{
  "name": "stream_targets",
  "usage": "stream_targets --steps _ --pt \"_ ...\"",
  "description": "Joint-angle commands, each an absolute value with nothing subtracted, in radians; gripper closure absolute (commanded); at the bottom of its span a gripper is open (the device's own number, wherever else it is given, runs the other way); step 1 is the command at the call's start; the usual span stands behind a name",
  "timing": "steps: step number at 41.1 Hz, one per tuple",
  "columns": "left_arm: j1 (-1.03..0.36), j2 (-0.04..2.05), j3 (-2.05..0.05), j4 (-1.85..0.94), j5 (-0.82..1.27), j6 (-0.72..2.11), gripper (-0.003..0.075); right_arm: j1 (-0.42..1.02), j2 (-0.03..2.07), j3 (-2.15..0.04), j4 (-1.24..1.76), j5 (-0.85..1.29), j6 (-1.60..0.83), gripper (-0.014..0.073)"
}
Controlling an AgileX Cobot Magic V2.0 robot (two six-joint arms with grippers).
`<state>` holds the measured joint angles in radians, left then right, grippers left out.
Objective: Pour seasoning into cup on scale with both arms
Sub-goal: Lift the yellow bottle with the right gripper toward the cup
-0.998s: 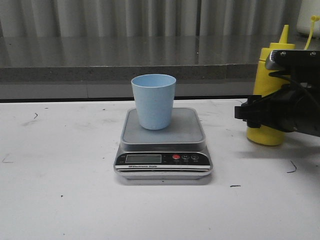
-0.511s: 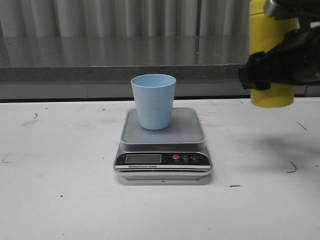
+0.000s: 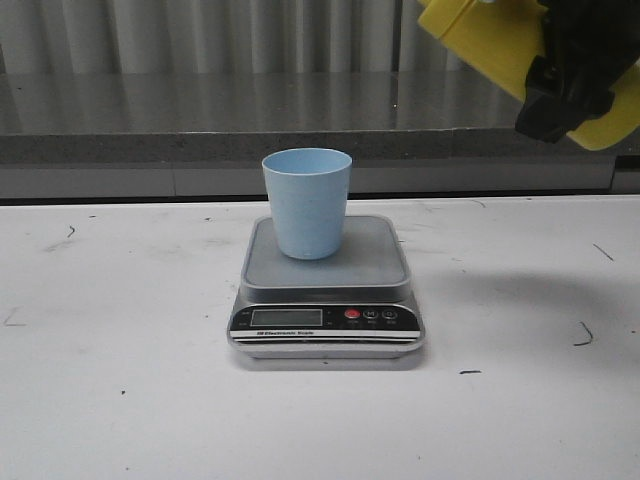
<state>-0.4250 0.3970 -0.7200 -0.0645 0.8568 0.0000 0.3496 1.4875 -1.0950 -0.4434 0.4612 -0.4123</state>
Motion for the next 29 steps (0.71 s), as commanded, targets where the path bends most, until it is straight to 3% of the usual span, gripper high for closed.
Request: stream_targets --steps 1,11,29 --pt "-0.424 0.404 -0.745 -0.070 0.789 -0.015 0.0332 0.398 1.487 -1.194 -0.608 0.519 -0.428 0.0253" --pt "-0.424 0.404 -0.745 -0.070 0.789 -0.015 0.0332 0.481 1.561 -1.224 -0.954 0.627 -0.428 0.0253" --pt "-0.424 0.404 -0.745 -0.070 0.789 -0.015 0.0332 0.545 1.677 -1.299 -1.155 0.712 -0.361 0.0253"
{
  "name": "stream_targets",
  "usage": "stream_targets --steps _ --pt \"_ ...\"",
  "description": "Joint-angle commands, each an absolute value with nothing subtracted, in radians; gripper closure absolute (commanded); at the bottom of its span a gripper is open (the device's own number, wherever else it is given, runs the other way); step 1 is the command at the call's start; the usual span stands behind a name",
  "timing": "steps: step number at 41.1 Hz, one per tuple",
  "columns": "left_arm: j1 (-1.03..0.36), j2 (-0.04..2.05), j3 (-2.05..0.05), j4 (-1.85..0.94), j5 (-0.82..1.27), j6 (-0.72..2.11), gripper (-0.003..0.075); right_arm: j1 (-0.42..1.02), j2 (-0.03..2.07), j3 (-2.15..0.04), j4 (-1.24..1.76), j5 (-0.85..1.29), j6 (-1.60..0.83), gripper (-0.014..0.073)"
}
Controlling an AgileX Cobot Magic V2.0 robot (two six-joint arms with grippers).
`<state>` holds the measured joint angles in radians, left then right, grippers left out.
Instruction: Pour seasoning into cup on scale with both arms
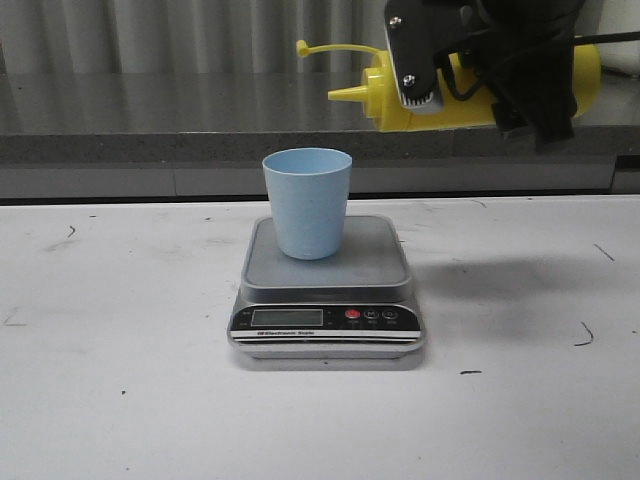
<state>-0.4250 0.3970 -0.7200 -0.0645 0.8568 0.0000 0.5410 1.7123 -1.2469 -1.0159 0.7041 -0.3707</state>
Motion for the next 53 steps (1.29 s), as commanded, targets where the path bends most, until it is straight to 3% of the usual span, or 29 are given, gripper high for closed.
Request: stream_targets --steps 1,10,25,40,48,53 --pt "-0.424 0.404 -0.745 -0.070 0.789 -0.015 0.0332 0.545 1.678 -1.299 -1.181 0.705 -0.361 0.0253" --pt "-0.424 0.404 -0.745 -0.070 0.789 -0.015 0.0332 0.545 1.695 -1.299 -1.431 0.701 -0.361 0.0253" --pt "-0.424 0.404 -0.745 -0.070 0.789 -0.015 0.0332 0.545 1.695 -1.299 -1.441 0.698 -0.332 0.0253" --pt "-0.424 0.404 -0.745 -0.070 0.789 -0.015 0.0332 0.536 1.695 -1.299 -1.078 0.601 0.178 0.0253" --pt "-0.424 0.404 -0.745 -0.070 0.789 -0.015 0.0332 0.528 1.664 -1.293 -0.967 0.683 0.278 0.0253" --pt "-0.424 0.404 -0.745 -0.070 0.789 -0.015 0.0332 0.493 1.592 -1.245 -0.852 0.622 0.340 0.0253"
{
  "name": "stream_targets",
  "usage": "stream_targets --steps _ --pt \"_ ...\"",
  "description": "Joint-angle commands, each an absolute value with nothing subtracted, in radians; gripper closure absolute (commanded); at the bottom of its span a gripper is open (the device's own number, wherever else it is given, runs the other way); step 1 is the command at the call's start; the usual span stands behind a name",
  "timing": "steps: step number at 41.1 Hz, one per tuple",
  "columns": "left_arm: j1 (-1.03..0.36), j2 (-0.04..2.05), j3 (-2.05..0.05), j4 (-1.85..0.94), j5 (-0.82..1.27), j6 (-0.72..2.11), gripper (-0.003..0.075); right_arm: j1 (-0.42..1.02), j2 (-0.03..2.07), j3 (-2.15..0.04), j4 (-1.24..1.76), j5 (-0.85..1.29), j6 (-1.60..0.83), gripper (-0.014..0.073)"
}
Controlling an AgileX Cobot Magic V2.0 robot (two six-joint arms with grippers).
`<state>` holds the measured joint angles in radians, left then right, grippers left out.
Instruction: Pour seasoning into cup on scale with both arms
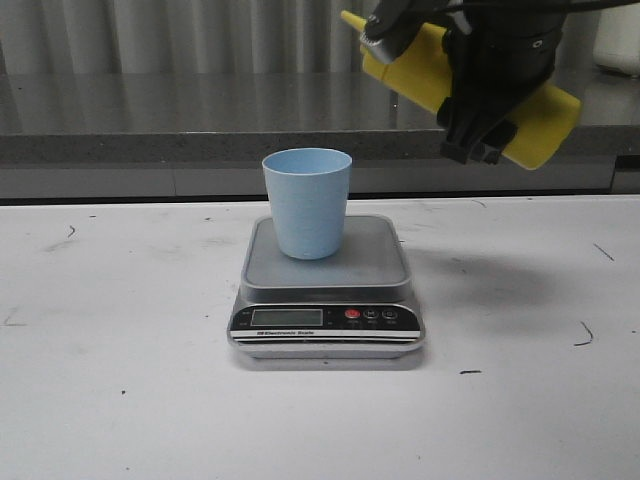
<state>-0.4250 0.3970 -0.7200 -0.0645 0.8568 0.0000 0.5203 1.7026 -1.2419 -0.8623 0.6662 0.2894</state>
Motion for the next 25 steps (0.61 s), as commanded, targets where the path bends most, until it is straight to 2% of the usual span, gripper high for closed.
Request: stream_targets --steps 1,15,25 --pt "-0.424 0.404 -0.745 -0.070 0.789 -0.015 0.0332 0.481 1.576 -1.224 -0.834 0.592 0.348 0.0253" --pt "-0.424 0.404 -0.745 -0.070 0.789 -0.015 0.0332 0.292 1.307 -0.864 -0.765 0.118 0.523 0.0253" --pt "-0.424 0.404 -0.745 -0.070 0.789 -0.015 0.0332 0.085 1.280 -0.606 -0.765 -0.418 0.564 0.0253"
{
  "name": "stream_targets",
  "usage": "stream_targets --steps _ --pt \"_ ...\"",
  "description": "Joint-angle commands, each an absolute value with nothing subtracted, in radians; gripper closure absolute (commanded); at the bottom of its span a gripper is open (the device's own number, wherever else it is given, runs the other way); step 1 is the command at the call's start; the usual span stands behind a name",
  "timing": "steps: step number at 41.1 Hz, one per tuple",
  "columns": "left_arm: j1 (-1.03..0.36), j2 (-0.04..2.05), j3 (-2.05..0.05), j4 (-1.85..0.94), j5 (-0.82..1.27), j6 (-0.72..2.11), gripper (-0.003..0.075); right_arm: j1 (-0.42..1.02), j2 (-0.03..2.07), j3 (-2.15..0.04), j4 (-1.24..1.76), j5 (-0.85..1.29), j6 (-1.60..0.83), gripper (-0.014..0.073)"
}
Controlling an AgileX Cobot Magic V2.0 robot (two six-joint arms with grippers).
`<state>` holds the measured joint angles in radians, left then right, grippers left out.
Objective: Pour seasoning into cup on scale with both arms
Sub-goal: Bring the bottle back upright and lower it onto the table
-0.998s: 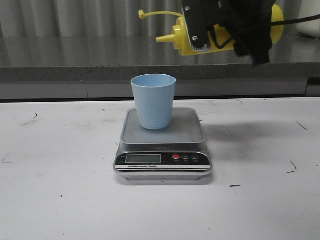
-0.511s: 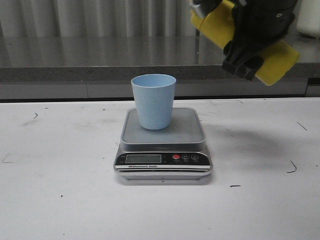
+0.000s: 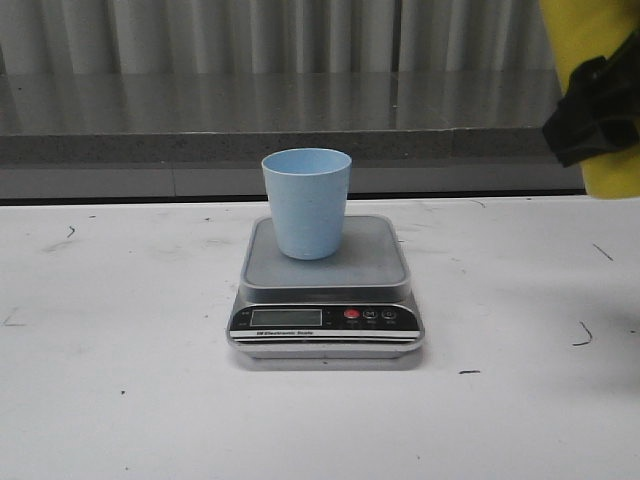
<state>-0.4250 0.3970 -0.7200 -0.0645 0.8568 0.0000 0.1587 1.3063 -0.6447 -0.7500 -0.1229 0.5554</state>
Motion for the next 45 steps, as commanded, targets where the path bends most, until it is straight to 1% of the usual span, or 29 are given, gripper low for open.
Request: stream_targets --steps 1,5,9,15,21,27,34,45 --pt "-0.424 0.404 -0.745 -0.070 0.789 -0.015 0.0332 0.065 1.288 -0.591 -0.765 -0.476 0.561 0.0253" --pt "-0.424 0.404 -0.745 -0.070 0.789 -0.015 0.0332 -0.021 1.339 -0.550 -0.743 -0.611 0.523 0.0253" --pt "-0.424 0.404 -0.745 -0.070 0.789 -0.015 0.0332 -0.061 1.412 -0.546 -0.673 -0.709 0.458 0.0253" --pt "-0.424 0.404 -0.745 -0.070 0.789 -0.015 0.0332 -0.069 1.526 -0.546 -0.586 -0.867 0.305 0.0253" --pt "-0.424 0.404 -0.745 -0.070 0.789 -0.015 0.0332 -0.069 1.674 -0.548 -0.489 -1.089 0.186 0.0253" --pt "-0.424 0.404 -0.745 -0.070 0.789 -0.015 0.0332 -0.069 1.813 -0.573 -0.466 -1.286 0.083 0.0253" --pt "-0.424 0.404 -0.745 -0.070 0.789 -0.015 0.0332 -0.064 1.917 -0.636 -0.467 -1.280 0.083 0.0253" --pt "-0.424 0.404 -0.745 -0.070 0.789 -0.015 0.0332 -0.063 2.001 -0.736 -0.468 -1.280 0.084 0.0249"
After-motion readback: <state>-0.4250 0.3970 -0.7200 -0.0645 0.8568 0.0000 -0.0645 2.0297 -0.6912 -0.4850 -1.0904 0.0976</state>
